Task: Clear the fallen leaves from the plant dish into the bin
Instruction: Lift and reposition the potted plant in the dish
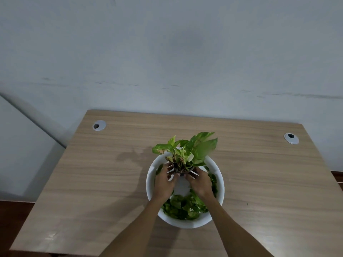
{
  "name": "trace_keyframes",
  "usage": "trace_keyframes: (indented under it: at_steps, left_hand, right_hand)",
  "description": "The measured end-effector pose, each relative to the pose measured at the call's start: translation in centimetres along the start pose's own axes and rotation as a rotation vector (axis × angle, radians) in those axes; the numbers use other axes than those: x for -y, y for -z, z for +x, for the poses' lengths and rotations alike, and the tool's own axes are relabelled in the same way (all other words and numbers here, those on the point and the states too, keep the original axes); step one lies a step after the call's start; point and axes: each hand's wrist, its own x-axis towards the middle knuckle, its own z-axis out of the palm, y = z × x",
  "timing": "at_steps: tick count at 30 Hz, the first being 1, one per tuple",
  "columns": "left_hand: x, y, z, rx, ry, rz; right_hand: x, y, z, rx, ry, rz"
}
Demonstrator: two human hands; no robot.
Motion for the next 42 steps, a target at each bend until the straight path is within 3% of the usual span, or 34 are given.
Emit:
trace_keyframes:
  at_steps: [15, 20, 24, 27, 36, 42]
  left_hand:
    - [-0.6, -0.1, -2.0, -0.002, -0.031, 0.163]
    - [-0.8, 0.8, -2.5, 0.035, -0.112, 0.322]
    - [-1.0, 2.2, -3.0, 0.023, -0.141, 0.525]
    - [-1.2, 3.1, -2.4, 0.107, -0.185, 0.717]
    - [0.8, 3.1, -0.1, 0.352, -0.201, 1.232]
    - [-0.1, 3.0, -2.1, 0.37, -0.135, 1.175]
  right_hand:
    - [-0.1, 0.8, -1.6, 0.032, 0.027, -0.074]
    - [0.1, 1.8, -2.7, -0.004, 0.008, -0.107]
    - [0.2, 3.1, -3.7, -0.145, -0.006, -0.18]
    - [0.4, 4.2, -3.6, -0.179, 0.057, -0.302]
    - [-0.4, 4.6, -0.5, 0.241, 0.132, -0.817]
    - [-0.4, 4.0, -2.4, 0.318, 0.056, -0.939]
